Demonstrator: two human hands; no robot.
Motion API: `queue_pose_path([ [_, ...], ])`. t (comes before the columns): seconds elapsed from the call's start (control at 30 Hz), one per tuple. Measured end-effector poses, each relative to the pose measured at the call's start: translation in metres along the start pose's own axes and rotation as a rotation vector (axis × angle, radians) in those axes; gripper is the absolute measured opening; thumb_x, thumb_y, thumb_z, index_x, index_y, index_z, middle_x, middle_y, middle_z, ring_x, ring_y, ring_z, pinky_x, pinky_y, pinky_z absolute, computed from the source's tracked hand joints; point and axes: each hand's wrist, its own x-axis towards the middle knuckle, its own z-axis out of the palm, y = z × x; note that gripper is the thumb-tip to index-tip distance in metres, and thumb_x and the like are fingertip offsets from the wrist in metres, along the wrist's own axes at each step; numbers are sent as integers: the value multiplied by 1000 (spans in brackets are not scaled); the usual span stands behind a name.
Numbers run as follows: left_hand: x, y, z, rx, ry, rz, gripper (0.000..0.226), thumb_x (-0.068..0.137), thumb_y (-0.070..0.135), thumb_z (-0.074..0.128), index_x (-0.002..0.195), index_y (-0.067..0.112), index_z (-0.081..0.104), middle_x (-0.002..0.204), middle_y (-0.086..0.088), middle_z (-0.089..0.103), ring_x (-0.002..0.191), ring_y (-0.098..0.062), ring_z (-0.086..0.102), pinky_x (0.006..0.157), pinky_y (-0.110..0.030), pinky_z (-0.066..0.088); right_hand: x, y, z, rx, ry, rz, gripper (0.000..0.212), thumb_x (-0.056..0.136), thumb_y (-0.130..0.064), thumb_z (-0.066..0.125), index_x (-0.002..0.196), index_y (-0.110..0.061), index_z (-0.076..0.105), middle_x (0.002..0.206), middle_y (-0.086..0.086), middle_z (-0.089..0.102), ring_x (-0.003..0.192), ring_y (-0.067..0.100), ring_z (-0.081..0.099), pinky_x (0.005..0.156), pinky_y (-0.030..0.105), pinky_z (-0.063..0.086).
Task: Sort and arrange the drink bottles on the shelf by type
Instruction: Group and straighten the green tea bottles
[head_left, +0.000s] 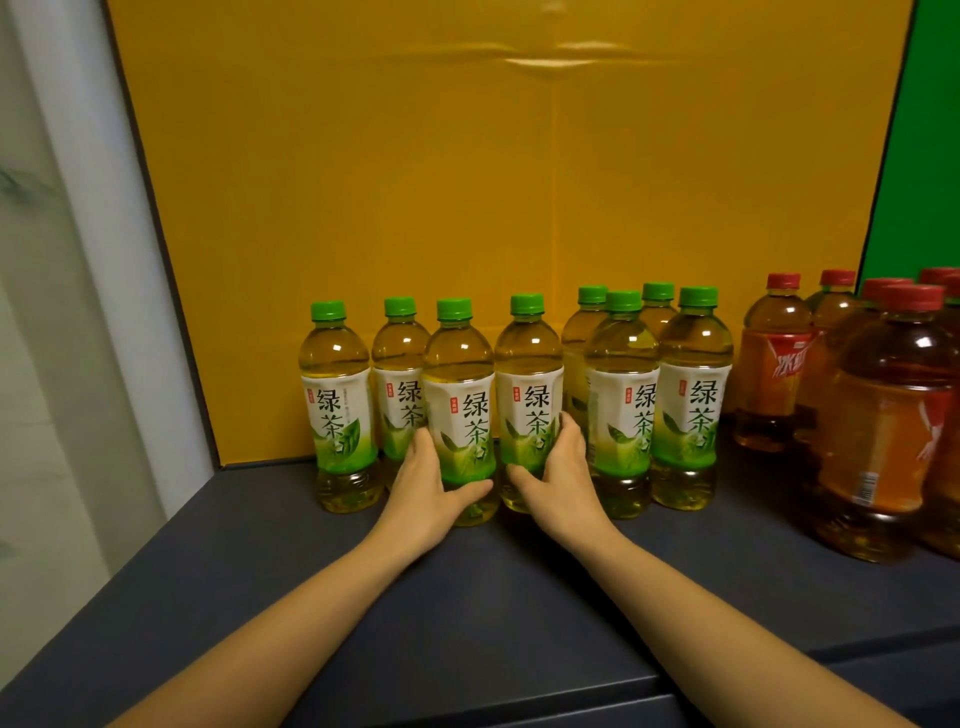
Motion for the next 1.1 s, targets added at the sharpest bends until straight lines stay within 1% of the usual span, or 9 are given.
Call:
queue_pose_path([
  [0.1, 5, 4, 5, 39, 60, -1, 64, 68, 22, 80, 118, 4, 44, 125, -11, 52, 123, -23, 46, 104, -37, 39, 3, 1, 2, -23, 31, -8, 82, 81, -11, 65, 144, -10, 14, 146, 9, 29, 137, 22, 27, 112, 34, 26],
  [0.23, 7, 11, 11, 49, 117, -18, 73, 69, 16, 79, 125, 2, 34, 133, -13, 49, 127, -26, 45, 104, -35, 39, 11, 1, 7, -1, 71, 25, 81, 81, -9, 65, 144, -10, 14, 145, 11, 35, 136, 26, 33, 112, 40, 30],
  [0.43, 12, 16, 18, 76, 142, -50, 67, 72, 16, 77, 122, 3, 34, 133, -13, 51, 125, -27, 47, 100, -35, 40, 18, 4, 8, -14, 87, 22, 77, 82, -11, 64, 144, -12, 18, 145, 11, 37, 136, 26, 33, 113, 41, 28],
  [0.6, 15, 17, 20, 99, 209, -74, 66, 68, 19, 80, 121, 7, 43, 130, -10, 52, 124, -26, 47, 101, -36, 39, 18, 4, 8, -57, 80, 21, 79, 85, -11, 61, 146, -13, 12, 148, 11, 32, 139, 27, 28, 113, 39, 23],
  [0.77, 13, 18, 16, 134, 234, -35, 63, 71, 21, 77, 123, 6, 45, 129, -11, 54, 123, -27, 48, 101, -35, 38, 9, -4, 7, -44, -1, 50, 80, 84, -8, 60, 147, -8, 9, 152, 13, 20, 142, 27, 20, 116, 38, 20],
  [0.87, 7, 18, 4, 101, 246, 34, 66, 74, 19, 75, 131, 7, 44, 130, -11, 55, 122, -25, 50, 102, -40, 43, -7, -14, 3, -102, 14, -63, 78, 85, -8, 58, 147, -5, 10, 155, 11, 11, 144, 24, 13, 118, 34, 14],
  [0.93, 1, 18, -12, 139, 345, 123, 55, 75, 19, 73, 124, 9, 50, 119, -8, 59, 111, -23, 55, 93, -38, 49, -20, -25, 0, -91, 94, -204, 65, 85, -4, 57, 142, -4, 25, 149, 9, 22, 139, 21, 21, 114, 27, 17],
  [1.0, -4, 17, -32, 249, 536, 210, 44, 75, 18, 72, 113, 8, 52, 110, -9, 57, 104, -21, 52, 86, -34, 47, -28, -38, 3, -19, 120, -315, 51, 83, 0, 56, 131, -7, 40, 131, 6, 41, 125, 16, 39, 108, 24, 30],
  [1.1, -4, 6, -56, 294, 733, 174, 62, 70, 15, 75, 121, 0, 43, 121, -17, 49, 114, -28, 45, 94, -31, 37, -31, -53, 20, 27, 10, -340, 43, 84, 0, 54, 125, -9, 44, 116, 1, 50, 108, 12, 50, 99, 28, 41],
])
